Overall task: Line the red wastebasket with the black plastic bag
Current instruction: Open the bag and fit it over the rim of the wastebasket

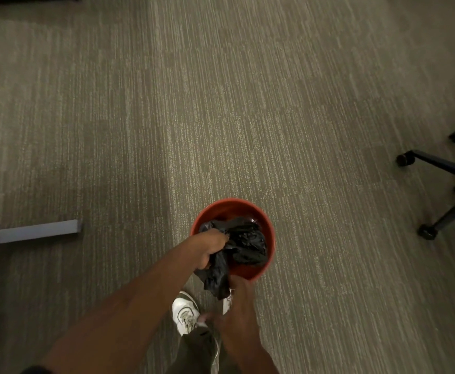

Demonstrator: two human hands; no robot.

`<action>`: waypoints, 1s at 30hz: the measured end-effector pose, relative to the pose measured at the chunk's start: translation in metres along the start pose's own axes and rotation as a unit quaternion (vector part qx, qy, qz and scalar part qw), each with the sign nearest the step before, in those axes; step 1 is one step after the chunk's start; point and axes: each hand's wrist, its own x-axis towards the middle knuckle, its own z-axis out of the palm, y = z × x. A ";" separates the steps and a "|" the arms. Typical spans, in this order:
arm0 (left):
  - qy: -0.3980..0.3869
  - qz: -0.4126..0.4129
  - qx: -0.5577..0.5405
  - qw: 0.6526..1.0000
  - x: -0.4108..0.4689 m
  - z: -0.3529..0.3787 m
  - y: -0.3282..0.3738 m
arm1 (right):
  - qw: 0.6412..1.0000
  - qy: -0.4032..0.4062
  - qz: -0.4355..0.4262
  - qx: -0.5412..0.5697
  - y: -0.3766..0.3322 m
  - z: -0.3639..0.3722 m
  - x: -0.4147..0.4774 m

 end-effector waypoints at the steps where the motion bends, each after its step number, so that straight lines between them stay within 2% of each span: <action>1: 0.002 -0.002 0.001 1.000 0.001 0.001 0.001 | 0.999 0.004 -0.029 -0.035 0.004 0.005 0.000; 3: 0.008 -0.008 0.012 1.000 0.004 0.001 0.003 | 0.995 0.074 -0.044 -0.043 0.009 0.008 0.002; 5: 0.019 -0.011 0.015 1.000 0.006 0.000 0.004 | 0.989 0.148 -0.003 -0.008 0.008 0.003 0.008; 8: 0.021 -0.017 -0.016 1.000 0.013 -0.003 0.005 | 0.975 0.211 0.043 0.059 -0.002 -0.011 0.016; 12: 0.025 -0.007 -0.018 0.999 0.016 -0.006 0.007 | 0.961 0.254 0.046 0.102 -0.015 -0.030 0.026; 15: 0.035 0.010 -0.061 0.997 0.020 -0.009 0.011 | 0.946 0.273 0.084 0.154 -0.017 -0.042 0.035; 17: 0.078 0.034 -0.070 0.994 0.021 -0.013 0.016 | 0.945 0.264 0.094 0.172 -0.018 -0.049 0.041; 18: 0.129 0.062 -0.031 0.989 0.020 -0.016 0.016 | 0.946 0.259 0.093 0.174 -0.019 -0.051 0.044; 19: 0.194 0.099 0.036 0.975 0.018 -0.020 0.014 | 0.947 0.255 0.094 0.175 -0.019 -0.053 0.048; 21: 0.314 0.215 0.155 0.911 0.011 -0.024 0.001 | 0.943 0.249 0.104 0.193 -0.017 -0.055 0.055; 22: 0.327 0.286 0.168 0.885 0.005 -0.024 -0.009 | 0.940 0.249 0.107 0.206 -0.014 -0.055 0.058; 24: 0.258 0.400 0.188 0.859 -0.006 -0.019 -0.035 | 0.941 0.251 0.105 0.202 -0.011 -0.055 0.064; 26: 0.166 0.422 0.283 0.845 -0.007 -0.007 -0.060 | 0.940 0.255 0.118 0.193 -0.005 -0.053 0.068; 27: 0.155 0.415 0.324 0.836 -0.005 0.001 -0.070 | 0.940 0.259 0.122 0.188 -0.003 -0.053 0.071; 30: 0.225 0.386 0.349 0.824 0.007 0.023 -0.080 | 0.942 0.264 0.117 0.169 -0.003 -0.051 0.081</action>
